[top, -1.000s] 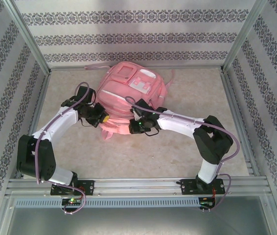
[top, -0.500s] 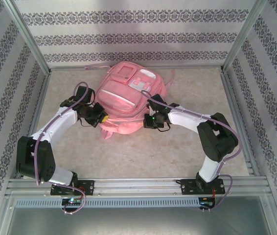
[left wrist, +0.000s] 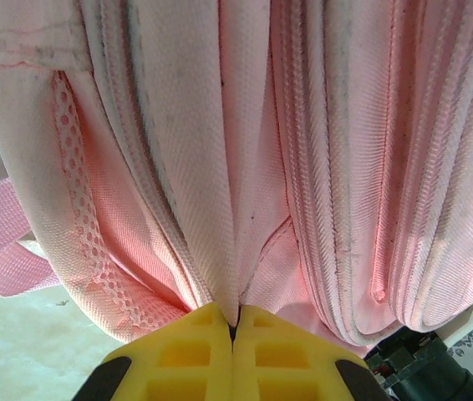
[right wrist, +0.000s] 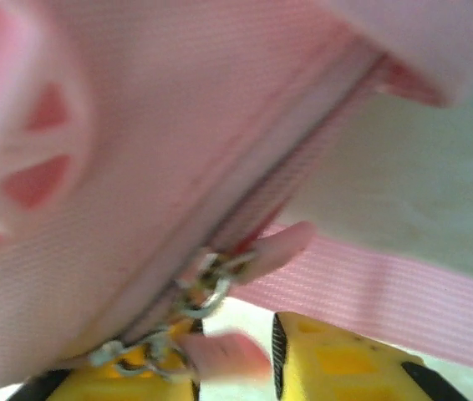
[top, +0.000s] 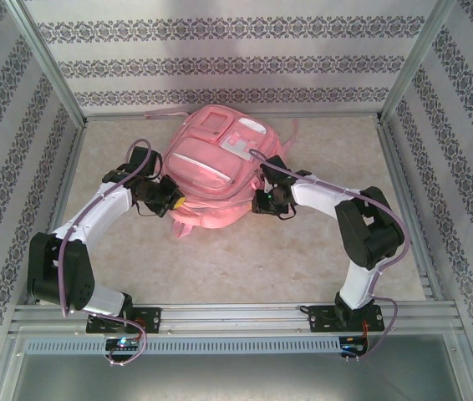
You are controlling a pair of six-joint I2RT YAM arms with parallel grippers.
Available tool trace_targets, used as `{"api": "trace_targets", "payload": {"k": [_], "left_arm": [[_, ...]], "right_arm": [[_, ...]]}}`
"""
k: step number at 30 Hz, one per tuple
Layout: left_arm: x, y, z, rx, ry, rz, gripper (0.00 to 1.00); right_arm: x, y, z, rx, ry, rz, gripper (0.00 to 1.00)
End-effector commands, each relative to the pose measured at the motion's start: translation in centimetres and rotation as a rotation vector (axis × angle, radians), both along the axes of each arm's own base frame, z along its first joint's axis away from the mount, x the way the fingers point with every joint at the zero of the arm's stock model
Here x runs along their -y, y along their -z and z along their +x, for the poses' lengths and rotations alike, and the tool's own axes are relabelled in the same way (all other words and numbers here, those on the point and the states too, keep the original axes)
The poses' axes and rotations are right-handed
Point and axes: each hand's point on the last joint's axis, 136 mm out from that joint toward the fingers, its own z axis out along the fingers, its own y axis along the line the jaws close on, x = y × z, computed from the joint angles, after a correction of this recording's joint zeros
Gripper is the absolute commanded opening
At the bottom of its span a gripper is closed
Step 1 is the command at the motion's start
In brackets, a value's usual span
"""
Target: Pack the student bag
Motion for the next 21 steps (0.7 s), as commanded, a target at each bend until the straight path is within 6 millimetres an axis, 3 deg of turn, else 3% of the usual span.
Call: {"api": "trace_targets", "payload": {"k": [1,6,12,15,21], "left_arm": [[0.8,-2.0,0.3,0.081,0.064,-0.003,0.0],[6.2,-2.1,-1.1,0.11,0.266,-0.014,0.0],[12.4,-0.8,-6.0,0.07,0.597,0.025,0.0],[14.3,0.2,-8.3,0.033,0.692,0.026,0.0],[18.1,1.7,-13.3,-0.037,0.857,-0.038,0.04]], "right_arm": [[1.6,-2.1,0.0,0.056,0.005,-0.072,0.38],[4.3,-7.7,-2.0,0.272,-0.022,-0.185,0.41],[9.4,-13.6,-3.8,0.488,0.077,-0.278,0.45],[10.4,-15.0,-4.3,0.533,0.107,-0.262,0.47],[10.2,-15.0,-5.1,0.52,0.12,-0.175,0.47]]}}
